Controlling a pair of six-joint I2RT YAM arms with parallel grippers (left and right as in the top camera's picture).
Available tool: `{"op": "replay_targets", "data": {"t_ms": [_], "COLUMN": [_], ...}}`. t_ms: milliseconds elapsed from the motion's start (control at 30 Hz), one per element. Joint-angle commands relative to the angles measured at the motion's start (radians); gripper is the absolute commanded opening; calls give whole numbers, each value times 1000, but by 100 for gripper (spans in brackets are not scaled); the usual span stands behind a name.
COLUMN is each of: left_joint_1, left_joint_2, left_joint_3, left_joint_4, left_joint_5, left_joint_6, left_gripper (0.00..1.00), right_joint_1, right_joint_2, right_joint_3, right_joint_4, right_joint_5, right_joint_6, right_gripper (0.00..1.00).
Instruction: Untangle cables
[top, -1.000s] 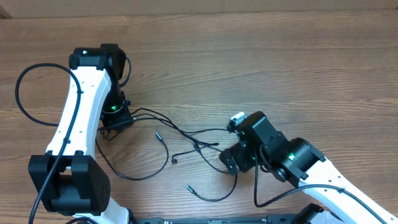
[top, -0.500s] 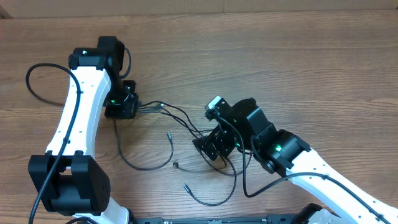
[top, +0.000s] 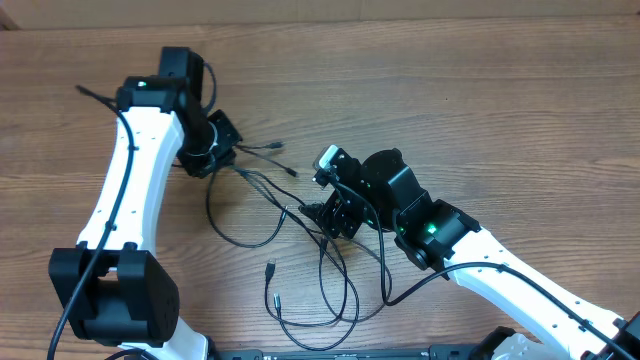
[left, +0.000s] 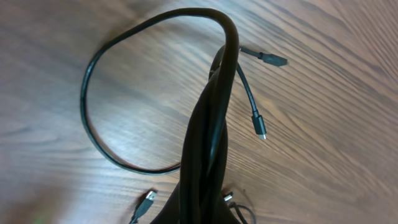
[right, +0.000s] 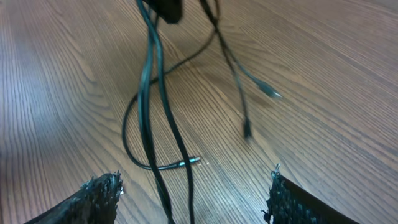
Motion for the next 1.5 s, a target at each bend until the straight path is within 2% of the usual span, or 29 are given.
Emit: {"op": "replay_targets", "data": {"t_ms": [0, 233, 333, 433, 633, 900, 1100, 1400, 1467], "left_joint_1": [-64, -179, -191, -192, -192, -219, -232, -232, -236], "left_joint_2": [-15, -15, -15, -15, -15, -15, -15, -15, -15], "left_joint_3": [6, 6, 6, 6, 6, 6, 6, 6, 6], "left_joint_4": [33, 107, 115, 114, 106, 69, 66, 71, 72], "left_joint_5": [61, 61, 61, 52, 38, 39, 117, 162, 166], "left_joint_6": [69, 69, 70, 71, 159, 379, 447, 451, 451], "left_gripper": [6, 12, 14, 14, 15, 14, 14, 15, 15], "right_joint_1": [-3, -3, -3, -4, -4, -4, -4, -4, -4], "right_joint_2": [19, 54, 54, 54, 54, 54, 55, 55, 55], "right_joint_3": [15, 15, 15, 15, 15, 15, 15, 14, 14], "right_joint_4": [12, 18, 17, 14, 19, 74, 85, 66, 66], "right_joint_5": [-26, -48, -48, -47, -47, 22, 32, 31, 28], "right_joint_6": [-3, -3, 0, 0, -1, -1, 0, 6, 8], "right_gripper": [76, 76, 67, 65, 65, 65, 39, 24, 12]}}
